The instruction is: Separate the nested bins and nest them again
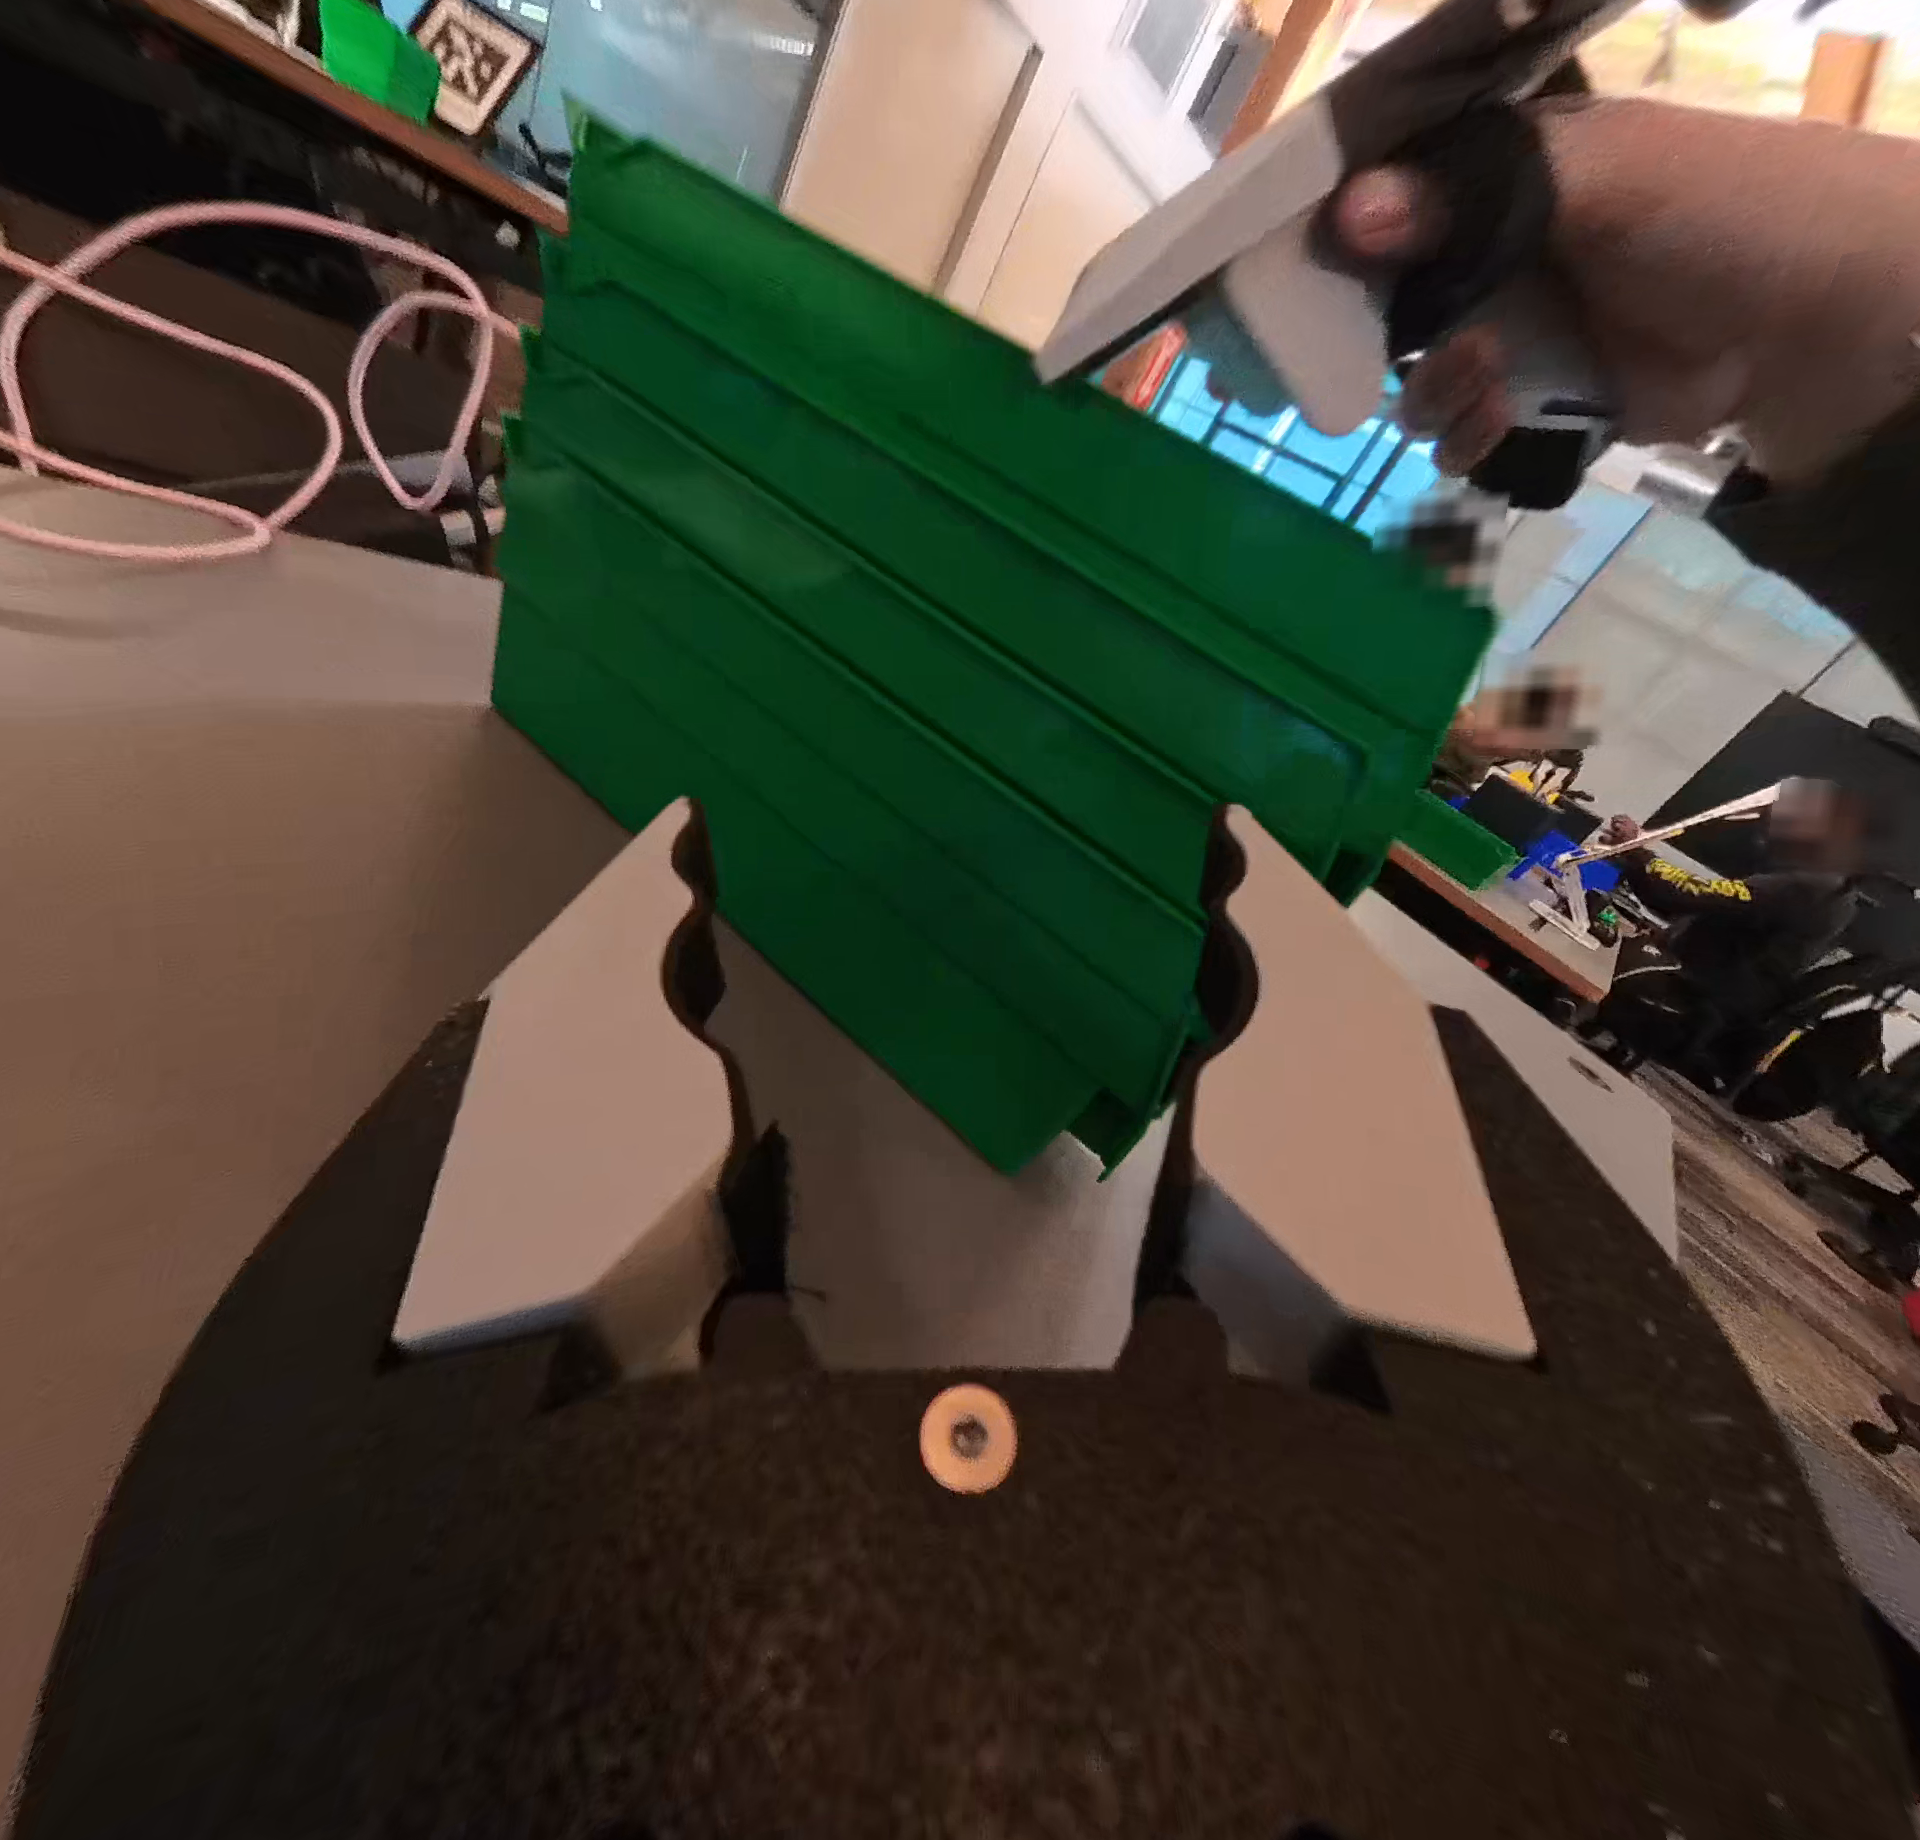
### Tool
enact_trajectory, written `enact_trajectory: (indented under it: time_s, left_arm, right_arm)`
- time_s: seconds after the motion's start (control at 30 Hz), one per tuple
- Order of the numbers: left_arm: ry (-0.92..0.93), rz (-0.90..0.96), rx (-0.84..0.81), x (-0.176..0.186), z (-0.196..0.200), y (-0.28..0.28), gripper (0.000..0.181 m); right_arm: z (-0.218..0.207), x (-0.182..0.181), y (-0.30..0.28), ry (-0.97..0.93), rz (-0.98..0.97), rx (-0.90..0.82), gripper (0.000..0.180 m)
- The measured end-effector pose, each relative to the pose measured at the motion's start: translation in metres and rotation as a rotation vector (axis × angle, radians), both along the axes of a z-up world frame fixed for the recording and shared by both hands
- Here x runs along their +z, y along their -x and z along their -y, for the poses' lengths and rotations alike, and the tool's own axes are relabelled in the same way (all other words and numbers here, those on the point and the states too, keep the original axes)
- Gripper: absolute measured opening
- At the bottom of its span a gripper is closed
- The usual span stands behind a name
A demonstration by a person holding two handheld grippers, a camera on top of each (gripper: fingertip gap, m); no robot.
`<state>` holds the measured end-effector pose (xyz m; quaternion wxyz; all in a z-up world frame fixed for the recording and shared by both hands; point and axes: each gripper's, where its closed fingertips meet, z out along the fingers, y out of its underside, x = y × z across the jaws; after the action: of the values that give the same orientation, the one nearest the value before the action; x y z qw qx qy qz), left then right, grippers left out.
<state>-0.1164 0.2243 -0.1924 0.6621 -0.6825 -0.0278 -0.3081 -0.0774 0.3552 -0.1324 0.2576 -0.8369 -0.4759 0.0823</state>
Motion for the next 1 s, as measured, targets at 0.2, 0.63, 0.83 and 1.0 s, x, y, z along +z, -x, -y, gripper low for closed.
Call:
enact_trajectory:
  time_s: [0.2,0.63,0.83,1.0]
  left_arm:
    - [-0.028,-0.005,0.001,0.004,0.004,0.001,0.095]
    - [-0.01,-0.013,-0.027,0.001,0.002,-0.007,0.092]
    - [-0.001,-0.015,-0.037,-0.001,0.002,-0.008,0.089]
    - [0.0,-0.009,-0.039,-0.001,0.002,-0.008,0.088]
  right_arm:
    - [0.007,-0.019,0.006,0.181,0.093,-0.084,0.143]
    - [0.009,-0.017,0.003,0.181,0.234,-0.113,0.108]
    - [0.01,-0.012,0.003,0.165,0.239,-0.118,0.098]
    - [0.009,0.004,0.006,0.168,0.22,-0.132,0.097]
